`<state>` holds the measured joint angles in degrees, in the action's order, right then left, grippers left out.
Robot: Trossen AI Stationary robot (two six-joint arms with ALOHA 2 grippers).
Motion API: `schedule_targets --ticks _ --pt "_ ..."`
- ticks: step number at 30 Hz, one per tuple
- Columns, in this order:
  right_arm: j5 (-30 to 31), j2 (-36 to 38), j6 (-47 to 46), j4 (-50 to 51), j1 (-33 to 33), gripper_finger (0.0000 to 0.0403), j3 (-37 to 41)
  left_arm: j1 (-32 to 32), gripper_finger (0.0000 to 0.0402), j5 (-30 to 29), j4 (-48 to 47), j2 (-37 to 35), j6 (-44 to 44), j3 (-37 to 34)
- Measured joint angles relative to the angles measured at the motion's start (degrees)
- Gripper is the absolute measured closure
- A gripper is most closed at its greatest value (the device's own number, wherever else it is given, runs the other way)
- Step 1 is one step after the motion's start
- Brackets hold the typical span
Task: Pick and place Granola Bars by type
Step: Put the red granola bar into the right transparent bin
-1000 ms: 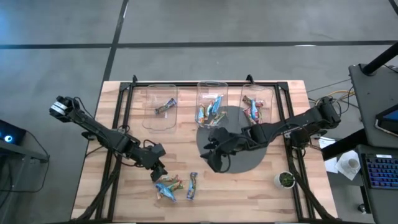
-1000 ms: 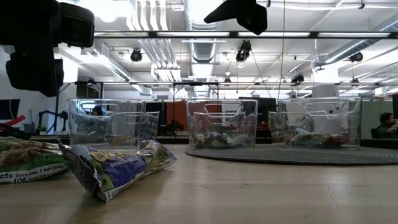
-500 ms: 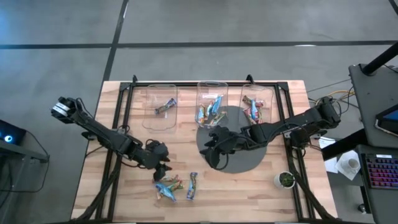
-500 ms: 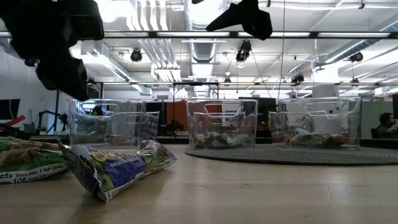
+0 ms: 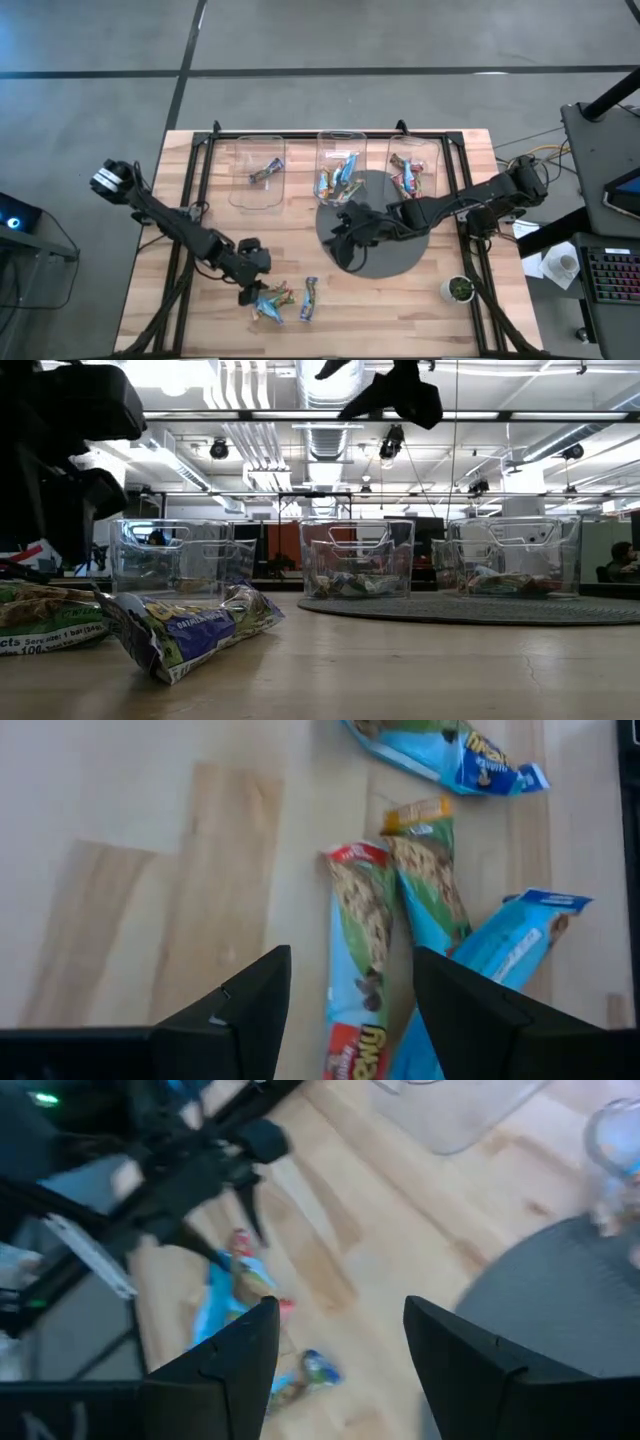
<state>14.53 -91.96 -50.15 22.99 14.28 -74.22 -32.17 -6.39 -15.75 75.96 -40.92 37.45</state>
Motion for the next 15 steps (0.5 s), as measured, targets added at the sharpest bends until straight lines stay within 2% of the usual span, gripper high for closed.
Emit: schedule_targets --ticks 5,15 --pt "0.28 0.00 1.31 4.39 -1.24 0.0197 0.02 -0.99 0.0209 1.33 3.76 2.33 -5.28 -0.04" --pt "0.24 0.00 8.95 5.78 -2.37 0.0197 0.11 -1.15 0.0209 1.21 4.61 11.30 -4.35 1.71"
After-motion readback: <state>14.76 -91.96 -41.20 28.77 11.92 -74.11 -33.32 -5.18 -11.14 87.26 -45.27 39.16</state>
